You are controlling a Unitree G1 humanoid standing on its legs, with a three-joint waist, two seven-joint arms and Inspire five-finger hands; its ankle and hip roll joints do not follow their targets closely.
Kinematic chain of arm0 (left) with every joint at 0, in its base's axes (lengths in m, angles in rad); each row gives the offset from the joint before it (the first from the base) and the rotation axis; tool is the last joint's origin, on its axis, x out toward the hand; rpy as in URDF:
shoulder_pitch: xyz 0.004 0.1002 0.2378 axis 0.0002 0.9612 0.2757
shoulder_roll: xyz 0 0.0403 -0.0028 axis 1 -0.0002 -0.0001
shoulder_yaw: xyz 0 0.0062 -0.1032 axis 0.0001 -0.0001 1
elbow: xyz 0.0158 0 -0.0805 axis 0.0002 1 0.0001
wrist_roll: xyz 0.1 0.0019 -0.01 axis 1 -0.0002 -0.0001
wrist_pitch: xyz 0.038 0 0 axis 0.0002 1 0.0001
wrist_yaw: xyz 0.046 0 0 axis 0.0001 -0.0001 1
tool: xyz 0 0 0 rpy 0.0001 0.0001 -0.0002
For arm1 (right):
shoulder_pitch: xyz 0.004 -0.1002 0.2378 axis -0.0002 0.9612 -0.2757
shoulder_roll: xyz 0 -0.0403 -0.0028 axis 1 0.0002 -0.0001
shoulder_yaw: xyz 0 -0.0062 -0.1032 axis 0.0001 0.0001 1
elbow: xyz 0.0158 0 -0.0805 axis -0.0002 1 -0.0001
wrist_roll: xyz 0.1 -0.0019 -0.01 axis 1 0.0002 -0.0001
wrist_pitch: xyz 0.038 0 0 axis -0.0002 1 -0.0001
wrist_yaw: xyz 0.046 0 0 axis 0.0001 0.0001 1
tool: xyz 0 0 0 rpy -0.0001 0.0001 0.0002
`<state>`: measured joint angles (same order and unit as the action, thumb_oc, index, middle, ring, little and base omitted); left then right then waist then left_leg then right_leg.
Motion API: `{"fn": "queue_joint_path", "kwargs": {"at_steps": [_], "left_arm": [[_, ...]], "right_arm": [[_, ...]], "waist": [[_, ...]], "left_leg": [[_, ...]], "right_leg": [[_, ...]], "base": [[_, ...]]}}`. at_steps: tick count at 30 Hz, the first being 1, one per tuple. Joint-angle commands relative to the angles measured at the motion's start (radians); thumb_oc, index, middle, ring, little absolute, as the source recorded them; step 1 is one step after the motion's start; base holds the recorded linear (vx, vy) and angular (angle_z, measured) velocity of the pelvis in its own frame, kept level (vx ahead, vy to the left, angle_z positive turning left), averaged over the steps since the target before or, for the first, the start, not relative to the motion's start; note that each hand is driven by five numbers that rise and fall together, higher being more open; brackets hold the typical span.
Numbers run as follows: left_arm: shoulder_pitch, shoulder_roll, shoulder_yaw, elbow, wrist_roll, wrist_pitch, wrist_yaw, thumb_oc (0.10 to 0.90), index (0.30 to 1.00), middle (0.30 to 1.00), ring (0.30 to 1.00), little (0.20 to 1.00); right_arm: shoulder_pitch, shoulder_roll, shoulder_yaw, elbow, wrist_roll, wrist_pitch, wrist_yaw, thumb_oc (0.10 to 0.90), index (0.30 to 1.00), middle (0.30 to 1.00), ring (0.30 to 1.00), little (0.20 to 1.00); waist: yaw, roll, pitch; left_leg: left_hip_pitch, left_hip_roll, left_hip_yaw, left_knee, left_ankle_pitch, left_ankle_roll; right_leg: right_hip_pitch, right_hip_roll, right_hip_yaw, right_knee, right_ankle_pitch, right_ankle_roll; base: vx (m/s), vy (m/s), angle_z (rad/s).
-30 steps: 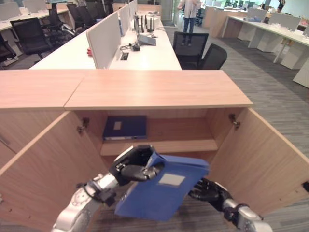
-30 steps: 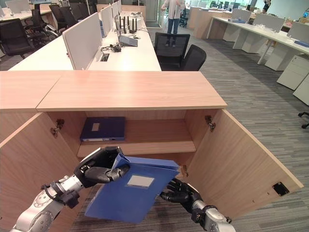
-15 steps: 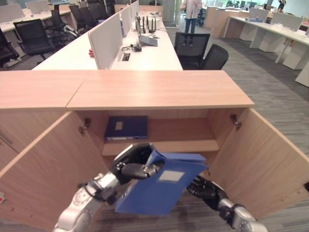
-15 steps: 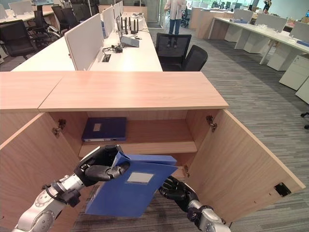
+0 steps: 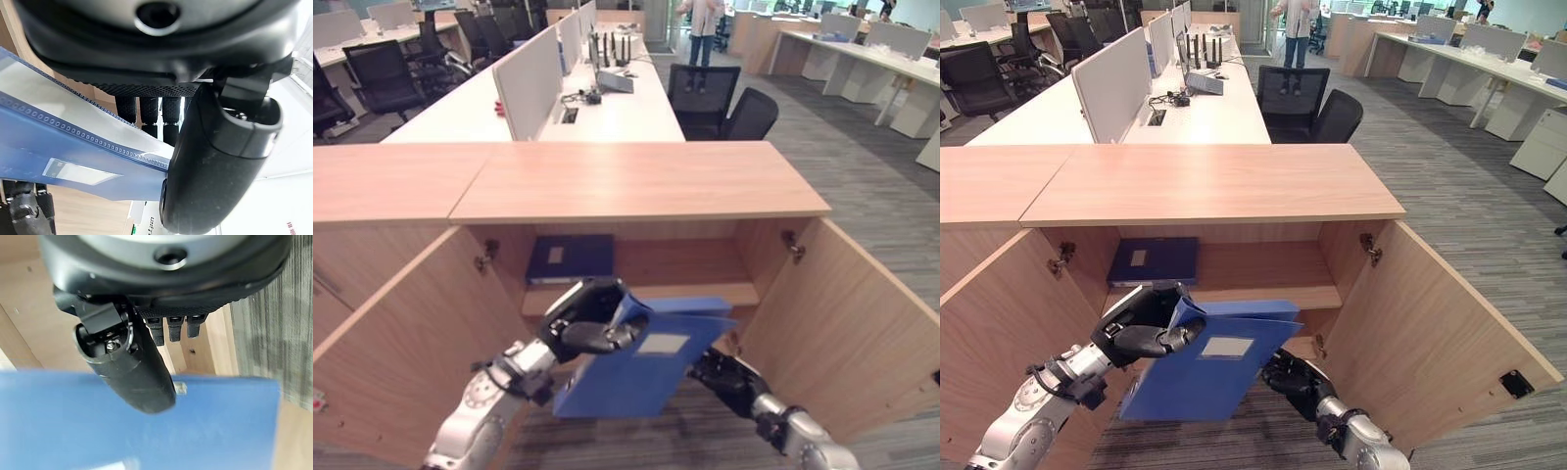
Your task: Put the empty folder in the office cabinet
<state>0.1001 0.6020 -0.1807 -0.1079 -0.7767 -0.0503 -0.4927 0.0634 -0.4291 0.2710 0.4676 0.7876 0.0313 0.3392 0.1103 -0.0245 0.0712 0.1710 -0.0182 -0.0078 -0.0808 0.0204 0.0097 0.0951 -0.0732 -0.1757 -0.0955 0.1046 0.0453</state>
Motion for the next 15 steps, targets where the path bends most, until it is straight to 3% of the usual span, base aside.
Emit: {"fn": "queue_joint_path", "kwargs": {"at_steps": [1,3,4,6,7,12,15], "left_arm": [[-0.088,-0.027,0.023,-0.025,-0.045,-0.076,-0.051,0.400,0.300,0.300,0.300,0.300],[-0.064,-0.006,0.029,-0.037,-0.039,-0.065,-0.045,0.400,0.300,0.300,0.300,0.300],[-0.064,-0.006,0.029,-0.037,-0.039,-0.065,-0.045,0.400,0.300,0.300,0.300,0.300],[-0.029,0.009,0.030,-0.082,-0.055,-0.053,-0.039,0.400,0.300,0.300,0.300,0.300],[-0.029,0.009,0.031,-0.083,-0.055,-0.052,-0.038,0.400,0.300,0.300,0.300,0.300],[-0.046,0.032,0.019,-0.127,-0.052,-0.060,-0.010,0.400,0.300,0.300,0.300,0.300],[-0.047,0.030,0.026,-0.130,-0.049,-0.071,-0.005,0.400,0.300,0.300,0.300,0.300]], "right_arm": [[-0.145,-0.011,-0.086,-0.058,0.008,-0.128,-0.004,0.800,0.900,0.900,0.900,0.900],[-0.180,-0.093,-0.144,0.013,-0.197,-0.147,-0.098,0.800,0.900,0.900,0.900,0.900],[-0.180,-0.093,-0.144,0.013,-0.197,-0.147,-0.098,0.800,0.900,0.900,0.900,0.900],[-0.242,-0.148,-0.185,0.030,-0.354,-0.171,-0.208,0.800,0.900,0.900,0.900,0.900],[-0.243,-0.147,-0.184,0.030,-0.356,-0.171,-0.210,0.800,0.900,0.900,0.900,0.900],[-0.297,-0.267,-0.209,-0.077,-0.764,-0.155,-0.347,0.800,0.900,0.900,0.900,0.900],[-0.278,-0.285,-0.250,-0.155,-0.848,-0.151,-0.386,0.800,0.900,0.900,0.900,0.900]], "waist": [[-0.013,-0.054,-0.045],[-0.015,-0.056,-0.045],[-0.015,-0.056,-0.044],[-0.016,-0.054,-0.042],[-0.016,-0.053,-0.041],[-0.027,-0.047,-0.038],[-0.035,-0.044,-0.039]], "left_leg": [[0.015,-0.013,-0.070,-0.006,-0.097,-0.011],[0.014,-0.013,-0.067,-0.006,-0.100,-0.010],[0.014,-0.013,-0.067,-0.006,-0.100,-0.010],[0.014,-0.013,-0.063,-0.006,-0.103,-0.006],[0.015,-0.013,-0.063,-0.006,-0.104,-0.006],[0.019,-0.013,-0.058,-0.006,-0.112,0.000],[0.020,-0.013,-0.058,-0.006,-0.114,0.002]], "right_leg": [[0.057,-0.028,-0.048,0.008,-0.064,0.057],[0.057,-0.027,-0.046,0.008,-0.063,0.058],[0.057,-0.027,-0.046,0.008,-0.063,0.058],[0.056,-0.026,-0.039,0.008,-0.063,0.058],[0.056,-0.026,-0.039,0.008,-0.063,0.058],[0.057,-0.022,-0.029,0.008,-0.068,0.058],[0.057,-0.021,-0.028,0.008,-0.071,0.058]], "base": [[0.00,0.000,0.00],[0.00,0.000,0.00],[0.00,0.000,0.00],[-0.01,0.000,-0.02],[-0.01,0.003,-0.04],[0.00,0.003,-0.02],[0.00,0.000,-0.01]]}}
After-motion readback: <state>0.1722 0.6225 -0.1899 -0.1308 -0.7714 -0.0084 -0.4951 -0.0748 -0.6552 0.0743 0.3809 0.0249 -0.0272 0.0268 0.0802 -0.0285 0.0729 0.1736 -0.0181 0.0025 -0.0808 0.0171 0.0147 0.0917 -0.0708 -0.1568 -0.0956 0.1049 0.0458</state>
